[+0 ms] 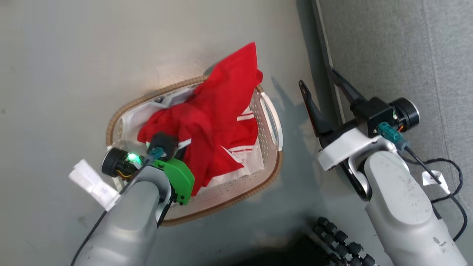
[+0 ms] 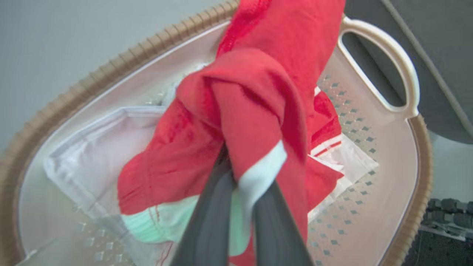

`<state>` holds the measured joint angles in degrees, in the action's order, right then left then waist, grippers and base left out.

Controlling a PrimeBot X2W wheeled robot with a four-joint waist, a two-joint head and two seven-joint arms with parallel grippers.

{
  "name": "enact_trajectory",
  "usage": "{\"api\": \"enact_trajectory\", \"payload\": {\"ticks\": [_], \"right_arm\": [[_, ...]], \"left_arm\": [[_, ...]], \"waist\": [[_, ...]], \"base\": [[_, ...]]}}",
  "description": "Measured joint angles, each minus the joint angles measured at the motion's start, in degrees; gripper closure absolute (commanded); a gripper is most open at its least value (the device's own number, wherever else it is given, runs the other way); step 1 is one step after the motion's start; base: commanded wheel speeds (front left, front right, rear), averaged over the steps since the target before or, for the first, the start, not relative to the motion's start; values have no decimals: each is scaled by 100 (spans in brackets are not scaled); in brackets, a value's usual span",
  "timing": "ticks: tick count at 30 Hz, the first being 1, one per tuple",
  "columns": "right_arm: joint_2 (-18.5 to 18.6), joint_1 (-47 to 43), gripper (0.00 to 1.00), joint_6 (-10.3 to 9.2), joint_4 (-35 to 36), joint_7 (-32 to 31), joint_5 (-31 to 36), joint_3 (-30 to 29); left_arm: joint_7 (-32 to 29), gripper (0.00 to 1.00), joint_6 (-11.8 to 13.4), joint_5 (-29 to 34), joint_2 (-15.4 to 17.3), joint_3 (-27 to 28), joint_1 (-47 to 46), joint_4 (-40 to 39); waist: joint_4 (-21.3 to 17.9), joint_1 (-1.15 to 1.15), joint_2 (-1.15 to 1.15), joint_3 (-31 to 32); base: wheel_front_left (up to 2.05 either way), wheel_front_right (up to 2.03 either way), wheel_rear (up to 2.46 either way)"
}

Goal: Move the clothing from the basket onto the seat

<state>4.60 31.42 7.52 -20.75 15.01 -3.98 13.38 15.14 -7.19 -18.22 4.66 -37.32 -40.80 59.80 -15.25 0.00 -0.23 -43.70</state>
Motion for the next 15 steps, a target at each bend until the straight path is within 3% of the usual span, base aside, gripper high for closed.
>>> {"api": "enact_trajectory", "payload": {"ticks": [3,15], "right_arm": [[88,-132,0,-1,-85,0,22,42],[237,-855,0,-1,-307,0,-110,44]], "left_arm": [[2,100,42,-193,-16,386,303,-459],[-1,100,-11,1,-103,859,1624,-1723]], "waist": [[60,0,0,295],[357,-1,0,1716]], "base": [[0,0,0],[0,0,0]]}}
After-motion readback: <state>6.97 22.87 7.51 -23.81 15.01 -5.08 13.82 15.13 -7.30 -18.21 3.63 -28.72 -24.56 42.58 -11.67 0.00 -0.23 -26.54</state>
